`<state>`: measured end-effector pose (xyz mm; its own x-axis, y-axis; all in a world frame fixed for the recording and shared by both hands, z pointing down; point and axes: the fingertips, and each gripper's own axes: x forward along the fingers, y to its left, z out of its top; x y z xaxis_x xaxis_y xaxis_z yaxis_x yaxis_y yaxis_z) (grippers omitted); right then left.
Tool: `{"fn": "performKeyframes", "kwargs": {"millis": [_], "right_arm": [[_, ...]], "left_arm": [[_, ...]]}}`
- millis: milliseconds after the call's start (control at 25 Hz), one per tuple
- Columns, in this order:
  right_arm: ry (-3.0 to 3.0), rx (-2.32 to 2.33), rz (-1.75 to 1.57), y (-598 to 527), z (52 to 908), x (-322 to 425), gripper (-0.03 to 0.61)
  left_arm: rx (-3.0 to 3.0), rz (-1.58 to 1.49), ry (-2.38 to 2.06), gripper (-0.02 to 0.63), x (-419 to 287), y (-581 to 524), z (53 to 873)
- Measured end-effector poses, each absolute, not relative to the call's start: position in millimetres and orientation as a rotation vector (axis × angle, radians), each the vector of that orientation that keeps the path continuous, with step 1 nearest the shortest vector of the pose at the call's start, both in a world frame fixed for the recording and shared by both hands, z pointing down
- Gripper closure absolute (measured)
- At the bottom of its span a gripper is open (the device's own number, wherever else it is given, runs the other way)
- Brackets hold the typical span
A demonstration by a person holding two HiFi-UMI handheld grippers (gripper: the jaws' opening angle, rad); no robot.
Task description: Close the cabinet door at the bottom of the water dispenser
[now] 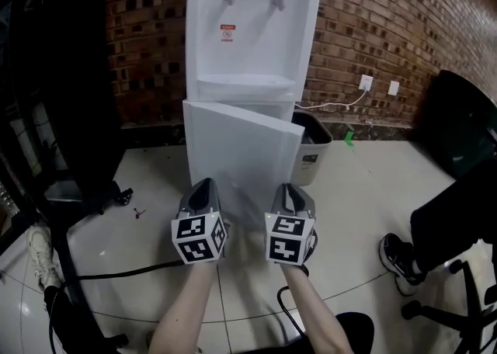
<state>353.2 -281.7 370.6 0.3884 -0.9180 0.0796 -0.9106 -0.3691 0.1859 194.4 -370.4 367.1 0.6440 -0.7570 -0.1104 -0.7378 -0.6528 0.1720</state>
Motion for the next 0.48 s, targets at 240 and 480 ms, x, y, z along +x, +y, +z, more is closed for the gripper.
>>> {"fn": "performKeyframes", "kwargs": {"millis": [240, 480], "right_arm": [[-1.644, 2.450, -0.055, -301.9, 371.3, 373.8, 0.546], [-1.624, 2.452, -0.047, -324.8, 368.7, 402.7, 0.546]], "left_arm": [[2.838, -0.209, -1.278, 0.604, 211.2, -378.5, 362.6], [2.865, -0.202, -1.278, 0.603, 231.3, -390.7, 360.3]]}}
